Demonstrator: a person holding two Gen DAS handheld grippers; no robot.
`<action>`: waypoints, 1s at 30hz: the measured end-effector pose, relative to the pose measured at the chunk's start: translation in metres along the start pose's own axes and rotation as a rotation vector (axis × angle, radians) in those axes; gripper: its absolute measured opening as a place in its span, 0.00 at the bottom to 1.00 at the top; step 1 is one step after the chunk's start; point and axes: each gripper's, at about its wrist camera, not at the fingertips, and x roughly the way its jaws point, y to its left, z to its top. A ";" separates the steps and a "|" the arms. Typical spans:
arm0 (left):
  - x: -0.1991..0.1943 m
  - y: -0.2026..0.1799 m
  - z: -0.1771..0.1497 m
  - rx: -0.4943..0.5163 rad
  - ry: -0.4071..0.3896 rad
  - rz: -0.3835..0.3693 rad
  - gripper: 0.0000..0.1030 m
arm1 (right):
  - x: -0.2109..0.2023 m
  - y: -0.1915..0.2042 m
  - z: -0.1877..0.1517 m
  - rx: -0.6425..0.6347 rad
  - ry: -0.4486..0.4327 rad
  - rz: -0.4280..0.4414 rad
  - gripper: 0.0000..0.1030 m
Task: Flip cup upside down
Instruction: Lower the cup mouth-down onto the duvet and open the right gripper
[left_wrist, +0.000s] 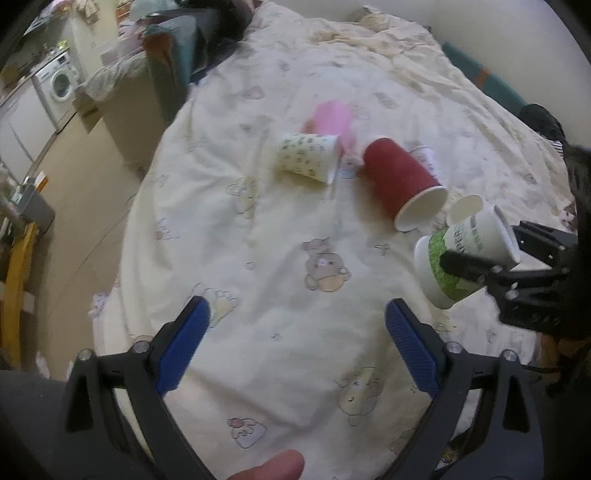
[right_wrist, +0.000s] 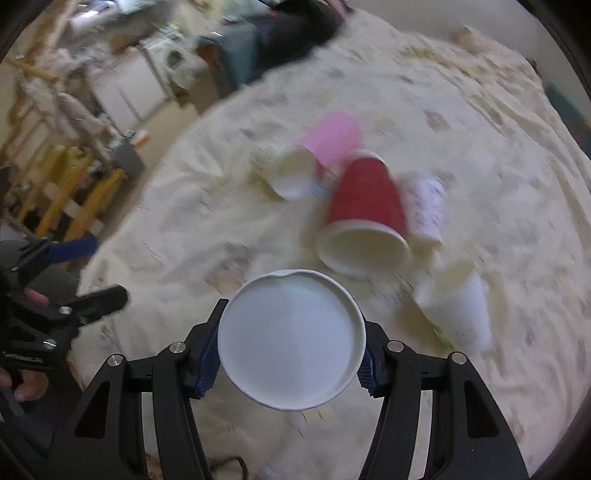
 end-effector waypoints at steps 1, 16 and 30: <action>0.000 0.002 0.000 -0.008 -0.001 0.009 1.00 | 0.006 0.002 0.000 -0.015 0.009 -0.008 0.60; 0.009 0.025 0.005 -0.107 0.058 -0.002 1.00 | 0.097 0.019 -0.004 -0.178 0.235 -0.190 0.60; 0.007 0.017 0.003 -0.078 0.032 0.037 1.00 | 0.076 0.020 -0.002 -0.132 0.154 -0.139 0.82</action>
